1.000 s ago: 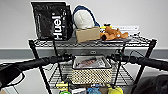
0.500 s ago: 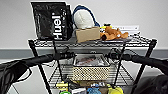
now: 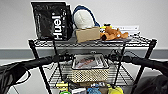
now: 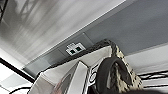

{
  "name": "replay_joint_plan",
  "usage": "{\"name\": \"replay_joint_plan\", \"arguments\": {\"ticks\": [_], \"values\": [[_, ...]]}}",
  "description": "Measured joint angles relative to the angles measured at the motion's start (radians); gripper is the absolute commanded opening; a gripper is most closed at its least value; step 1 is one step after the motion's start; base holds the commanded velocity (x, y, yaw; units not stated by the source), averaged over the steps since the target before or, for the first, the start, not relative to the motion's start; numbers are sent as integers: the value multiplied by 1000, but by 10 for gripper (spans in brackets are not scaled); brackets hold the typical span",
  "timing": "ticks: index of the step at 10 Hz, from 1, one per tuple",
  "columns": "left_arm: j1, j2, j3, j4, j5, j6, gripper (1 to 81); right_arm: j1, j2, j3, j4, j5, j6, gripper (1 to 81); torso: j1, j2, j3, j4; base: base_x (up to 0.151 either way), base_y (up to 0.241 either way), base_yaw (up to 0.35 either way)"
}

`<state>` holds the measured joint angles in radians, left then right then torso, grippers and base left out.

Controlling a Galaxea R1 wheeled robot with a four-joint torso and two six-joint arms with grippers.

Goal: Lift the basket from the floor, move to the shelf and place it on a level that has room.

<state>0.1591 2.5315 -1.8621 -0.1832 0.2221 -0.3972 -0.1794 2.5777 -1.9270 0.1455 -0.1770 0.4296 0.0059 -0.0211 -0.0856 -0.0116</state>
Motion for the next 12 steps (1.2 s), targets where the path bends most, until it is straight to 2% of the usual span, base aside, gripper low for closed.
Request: {"name": "replay_joint_plan", "arguments": {"ticks": [4,5,7,10,11,12], "values": [[17,-19,24,0,-37,3,10,-20,-30,36,0,31,3,10,0,0,0,0,0,0,0],[19,-25,36,0,-38,3,10,-23,-39,49,4,33,18,811,0,0,0,0,0,0,0],[21,-36,49,0,-38,3,10,-55,-50,53,-1,8,6,811,0,0,0,0,0,0,0],[22,-56,77,1,-34,3,10,-47,-64,69,1,1,6,811,0,0,0,0,0,0,0],[21,-71,98,7,-36,0,811,-47,-83,89,2,1,7,811,0,0,0,0,0,0,0],[21,-95,127,8,-35,3,811,-47,-107,118,2,2,9,811,0,0,0,0,0,0,0]]}}
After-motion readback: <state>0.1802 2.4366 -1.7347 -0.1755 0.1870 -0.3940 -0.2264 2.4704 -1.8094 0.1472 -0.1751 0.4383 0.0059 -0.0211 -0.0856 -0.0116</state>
